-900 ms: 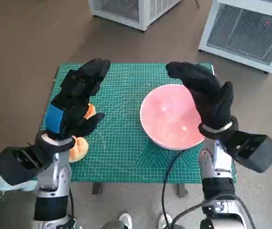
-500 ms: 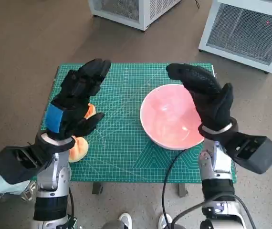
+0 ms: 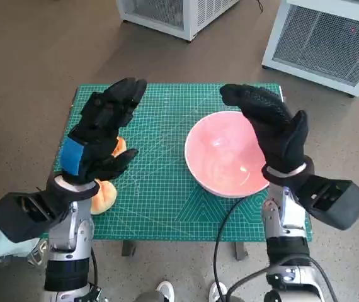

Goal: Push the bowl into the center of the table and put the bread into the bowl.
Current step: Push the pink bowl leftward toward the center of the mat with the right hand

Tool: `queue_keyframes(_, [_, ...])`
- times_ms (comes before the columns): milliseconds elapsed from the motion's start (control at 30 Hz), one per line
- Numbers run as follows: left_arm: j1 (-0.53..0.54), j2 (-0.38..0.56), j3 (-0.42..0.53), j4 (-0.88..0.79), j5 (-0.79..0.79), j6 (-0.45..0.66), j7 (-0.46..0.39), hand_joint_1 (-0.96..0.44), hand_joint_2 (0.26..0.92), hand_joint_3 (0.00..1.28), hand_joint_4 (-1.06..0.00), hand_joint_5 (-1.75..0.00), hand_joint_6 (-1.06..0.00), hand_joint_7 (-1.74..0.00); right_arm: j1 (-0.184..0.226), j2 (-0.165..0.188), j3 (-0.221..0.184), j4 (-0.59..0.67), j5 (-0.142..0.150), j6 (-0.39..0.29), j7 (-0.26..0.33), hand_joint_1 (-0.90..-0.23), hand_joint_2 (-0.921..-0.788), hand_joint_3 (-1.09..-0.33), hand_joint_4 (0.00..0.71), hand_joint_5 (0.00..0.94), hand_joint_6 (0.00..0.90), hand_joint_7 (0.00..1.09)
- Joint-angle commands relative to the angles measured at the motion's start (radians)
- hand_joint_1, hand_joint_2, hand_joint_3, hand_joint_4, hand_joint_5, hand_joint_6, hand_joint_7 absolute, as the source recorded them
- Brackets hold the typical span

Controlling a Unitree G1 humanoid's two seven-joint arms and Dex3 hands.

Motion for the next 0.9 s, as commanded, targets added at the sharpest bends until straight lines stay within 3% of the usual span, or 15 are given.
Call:
queue_keyframes(33, [-0.007, 0.005, 0.007, 0.013, -0.002, -0.002, -0.004, -0.61, 0.921, 0.27, -0.23, 0.0, -0.17, -0.48, 0.024, -0.002, 0.0, -0.005, -0.006, 0.016, -0.008, -0.728, -0.921, -0.74, 0.172, 0.001, -0.001, 0.58])
queue_keyframes(500, [-0.008, 0.003, 0.012, 0.017, -0.008, -0.002, -0.004, -0.6, 0.921, 0.27, -0.23, 0.0, -0.17, -0.47, 0.021, -0.018, -0.019, 0.009, 0.005, 0.014, -0.001, -0.727, -0.921, -0.738, 0.173, 0.001, -0.001, 0.58])
queue_keyframes(900, [-0.011, -0.005, 0.012, 0.024, -0.004, -0.011, -0.002, -0.6, 0.921, 0.27, -0.23, 0.0, -0.17, -0.47, 0.001, -0.064, -0.092, 0.107, 0.036, -0.019, 0.019, -0.708, -0.921, -0.727, 0.178, 0.003, -0.001, 0.58])
